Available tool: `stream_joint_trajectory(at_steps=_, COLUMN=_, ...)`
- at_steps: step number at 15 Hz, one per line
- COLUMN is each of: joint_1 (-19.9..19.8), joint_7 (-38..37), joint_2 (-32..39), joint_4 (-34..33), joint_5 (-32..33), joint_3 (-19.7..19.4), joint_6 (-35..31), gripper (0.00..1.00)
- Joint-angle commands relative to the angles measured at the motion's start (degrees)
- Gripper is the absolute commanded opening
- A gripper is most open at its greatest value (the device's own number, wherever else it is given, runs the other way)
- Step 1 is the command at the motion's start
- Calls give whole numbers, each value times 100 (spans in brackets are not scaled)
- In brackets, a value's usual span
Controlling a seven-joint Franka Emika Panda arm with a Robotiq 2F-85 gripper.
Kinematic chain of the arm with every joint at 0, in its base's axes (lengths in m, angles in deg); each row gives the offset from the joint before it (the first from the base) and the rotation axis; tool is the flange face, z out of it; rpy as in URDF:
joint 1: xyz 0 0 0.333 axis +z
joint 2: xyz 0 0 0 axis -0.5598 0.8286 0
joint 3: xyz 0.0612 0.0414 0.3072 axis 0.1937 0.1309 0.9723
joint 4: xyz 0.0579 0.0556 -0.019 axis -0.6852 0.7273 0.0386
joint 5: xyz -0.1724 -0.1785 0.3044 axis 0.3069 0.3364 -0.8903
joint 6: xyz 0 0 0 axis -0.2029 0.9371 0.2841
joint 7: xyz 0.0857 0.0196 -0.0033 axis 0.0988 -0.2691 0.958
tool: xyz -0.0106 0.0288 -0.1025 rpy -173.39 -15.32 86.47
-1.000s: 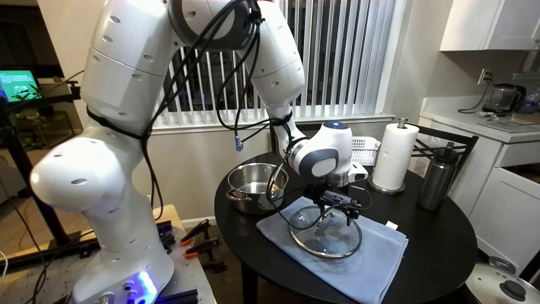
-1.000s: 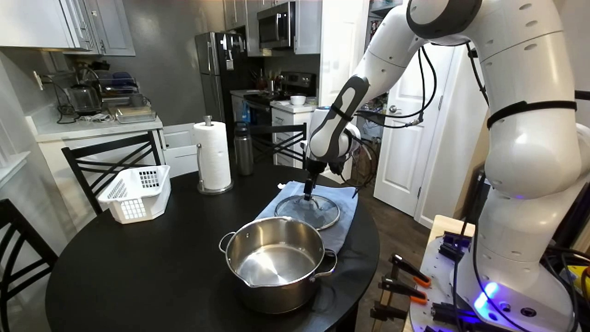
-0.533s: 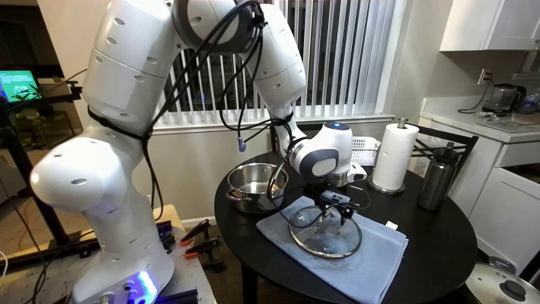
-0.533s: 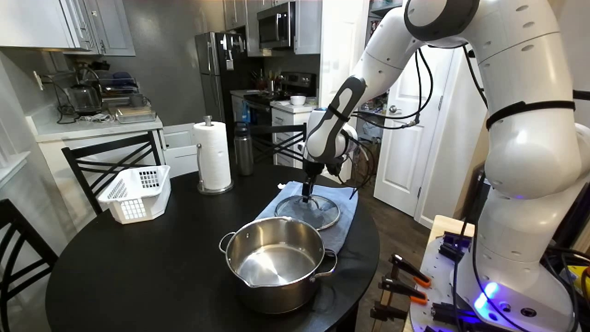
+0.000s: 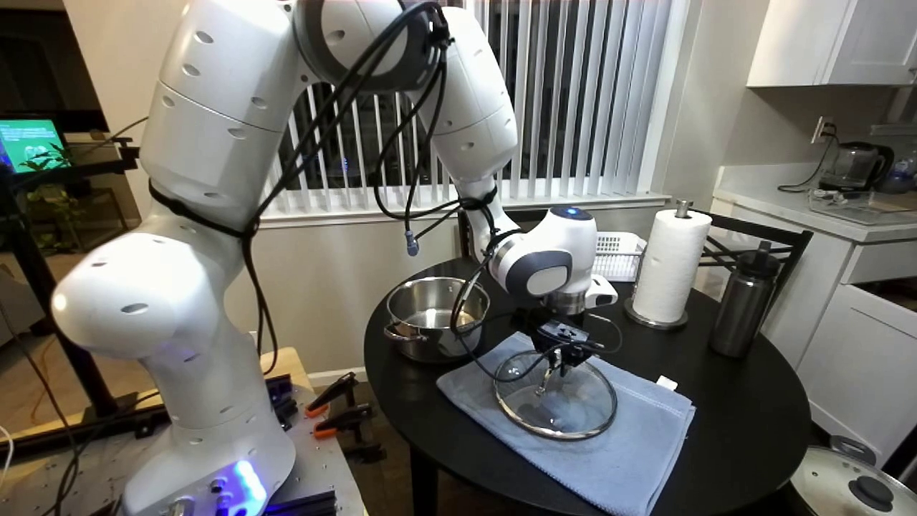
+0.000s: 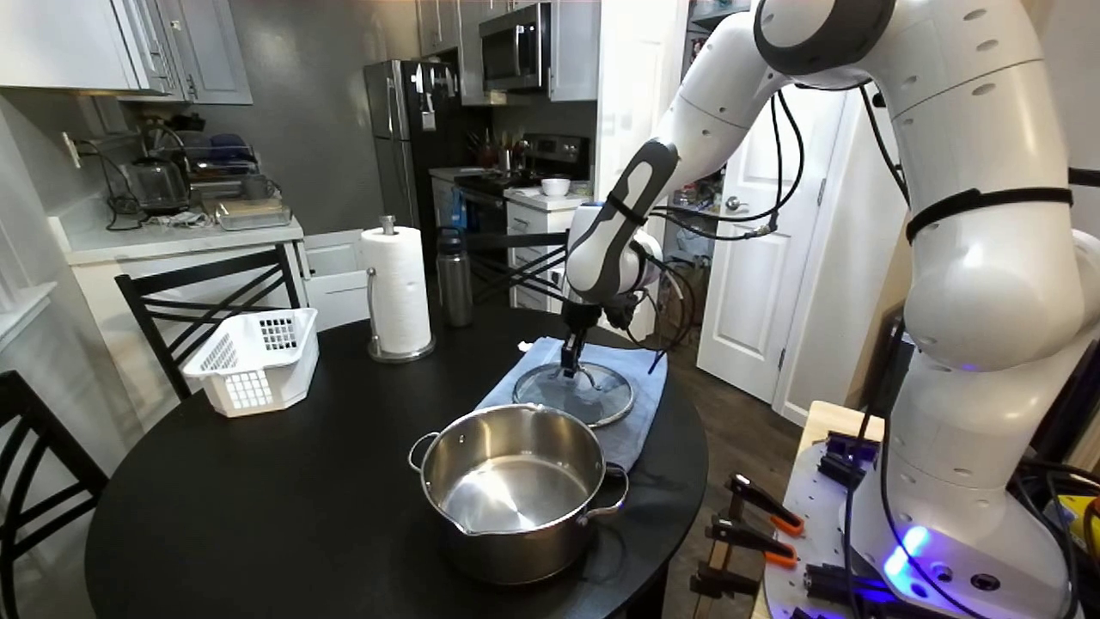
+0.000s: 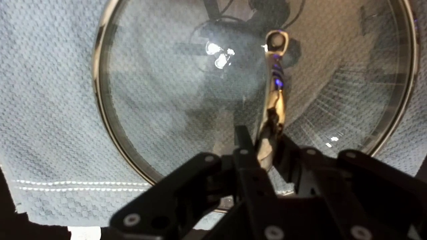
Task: Put the glass lid on the silver pot
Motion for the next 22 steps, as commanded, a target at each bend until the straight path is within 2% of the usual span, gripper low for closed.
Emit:
stream_joint_trajectory(at_steps=1, joint_1=473, joint_7=-416, joint_2=-191, joint_4=61, joint_5=87, joint_3=-574, joint_6=-105, gripper=1)
stream_joint_trajectory(at_steps=2, joint_1=577, joint_7=-535, joint_2=-263, joint_4=116, joint_5=108, joint_3=-688, joint_6=-157, gripper=4)
stream_joint_trajectory(at_steps=5, joint_1=1137, joint_7=-1153, joint_2=-588, joint_4=367, joint_5=307, joint_3=-1276, joint_6=-333, gripper=4)
stream_joint_trajectory(at_steps=9, joint_1=1935, joint_7=-1891, joint_2=-1212, joint_4=764, joint_5=943, joint_3=-2029, joint_6=-454, gripper=4)
stream_joint_trajectory(at_steps=12, joint_1=2301, joint_7=-2203, joint_2=-1679, joint_4=942, joint_5=1413, joint_3=-2240, joint_6=-220, gripper=4)
stream_joint_trajectory(at_steps=16, joint_1=2460, joint_7=-2385, joint_2=-2361, joint_4=1154, joint_5=1936, joint_3=-2208, joint_6=161, gripper=4)
stream_joint_trajectory(at_steps=19, joint_1=2463, joint_7=-2489, joint_2=-2819, joint_4=1182, joint_5=2226, joint_3=-2026, joint_6=483, gripper=4)
stream_joint_trajectory(at_steps=22, joint_1=2429, joint_7=-2507, joint_2=-3157, joint_4=1209, joint_5=2114, joint_3=-1736, joint_6=728, gripper=4)
